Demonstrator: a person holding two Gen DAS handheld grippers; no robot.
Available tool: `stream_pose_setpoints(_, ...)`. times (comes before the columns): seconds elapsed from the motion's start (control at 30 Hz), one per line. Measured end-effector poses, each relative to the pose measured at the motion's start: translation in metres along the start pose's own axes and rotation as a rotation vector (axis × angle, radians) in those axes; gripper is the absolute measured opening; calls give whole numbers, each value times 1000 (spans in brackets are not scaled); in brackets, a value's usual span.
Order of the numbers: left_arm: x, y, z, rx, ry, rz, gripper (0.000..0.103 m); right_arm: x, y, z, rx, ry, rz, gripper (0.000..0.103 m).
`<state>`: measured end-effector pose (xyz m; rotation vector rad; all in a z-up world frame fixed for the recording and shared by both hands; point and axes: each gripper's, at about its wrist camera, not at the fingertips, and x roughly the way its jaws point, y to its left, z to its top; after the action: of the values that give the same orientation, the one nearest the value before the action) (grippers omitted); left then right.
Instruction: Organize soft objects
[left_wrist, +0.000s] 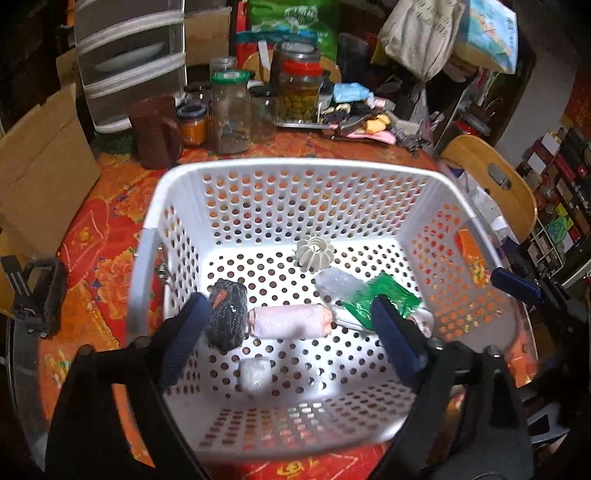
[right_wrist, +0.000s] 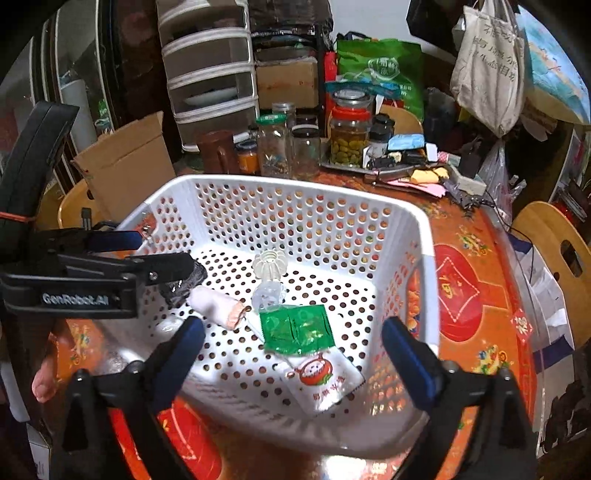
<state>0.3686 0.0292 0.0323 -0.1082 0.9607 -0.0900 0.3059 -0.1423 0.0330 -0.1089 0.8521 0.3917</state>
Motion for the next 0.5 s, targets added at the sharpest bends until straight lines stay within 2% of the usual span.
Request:
stream_pose_setpoints(0.03,-9,-1,-3,13,-18,8,103,-6,1,-2,-3,-7,3,100)
stream_pose_setpoints(0.23,-60,-5,-37,58,-106,36,103,-41,4,-24,26,-34,-52,101)
stream_pose_setpoints(0.37,-103,-3,-75,66,-199,81,103,-67,10,-47,44,-48,-92,101)
stream_pose_setpoints(0.5,-144,0,-117,59,-248,59,103,-96,24,-75,19,-84,-138,101)
